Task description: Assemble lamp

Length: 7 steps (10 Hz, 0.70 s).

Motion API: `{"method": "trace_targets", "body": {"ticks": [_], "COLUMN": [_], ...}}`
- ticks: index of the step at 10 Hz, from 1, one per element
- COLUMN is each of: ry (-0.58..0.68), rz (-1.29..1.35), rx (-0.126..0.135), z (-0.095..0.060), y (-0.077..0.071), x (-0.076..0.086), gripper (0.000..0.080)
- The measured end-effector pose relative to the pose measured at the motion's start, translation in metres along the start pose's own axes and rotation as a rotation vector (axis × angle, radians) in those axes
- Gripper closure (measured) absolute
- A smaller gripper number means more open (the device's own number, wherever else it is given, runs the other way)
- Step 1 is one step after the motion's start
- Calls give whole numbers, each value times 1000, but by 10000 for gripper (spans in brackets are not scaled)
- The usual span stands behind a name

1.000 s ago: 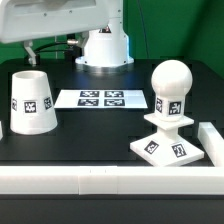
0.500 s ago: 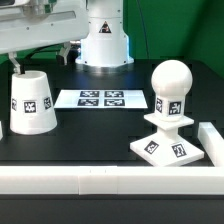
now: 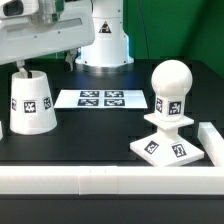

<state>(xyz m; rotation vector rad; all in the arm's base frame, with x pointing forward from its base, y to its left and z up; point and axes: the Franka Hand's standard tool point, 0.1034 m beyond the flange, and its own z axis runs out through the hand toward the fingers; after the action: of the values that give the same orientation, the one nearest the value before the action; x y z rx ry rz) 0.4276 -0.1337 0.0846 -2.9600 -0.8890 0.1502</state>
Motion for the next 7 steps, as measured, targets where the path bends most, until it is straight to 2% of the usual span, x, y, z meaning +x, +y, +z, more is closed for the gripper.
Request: {"method": "trace_targets", "body": {"ticks": [2,5,6,7], "ry": [-6,-2,0,0], "rz": [-3,-7,-8,-9], "rx": [6,1,-2,-2], "z": [4,1,0,0], "y": [-1,2,3,4], "x": [0,4,5,6], "gripper": [101,508,508,688]}}
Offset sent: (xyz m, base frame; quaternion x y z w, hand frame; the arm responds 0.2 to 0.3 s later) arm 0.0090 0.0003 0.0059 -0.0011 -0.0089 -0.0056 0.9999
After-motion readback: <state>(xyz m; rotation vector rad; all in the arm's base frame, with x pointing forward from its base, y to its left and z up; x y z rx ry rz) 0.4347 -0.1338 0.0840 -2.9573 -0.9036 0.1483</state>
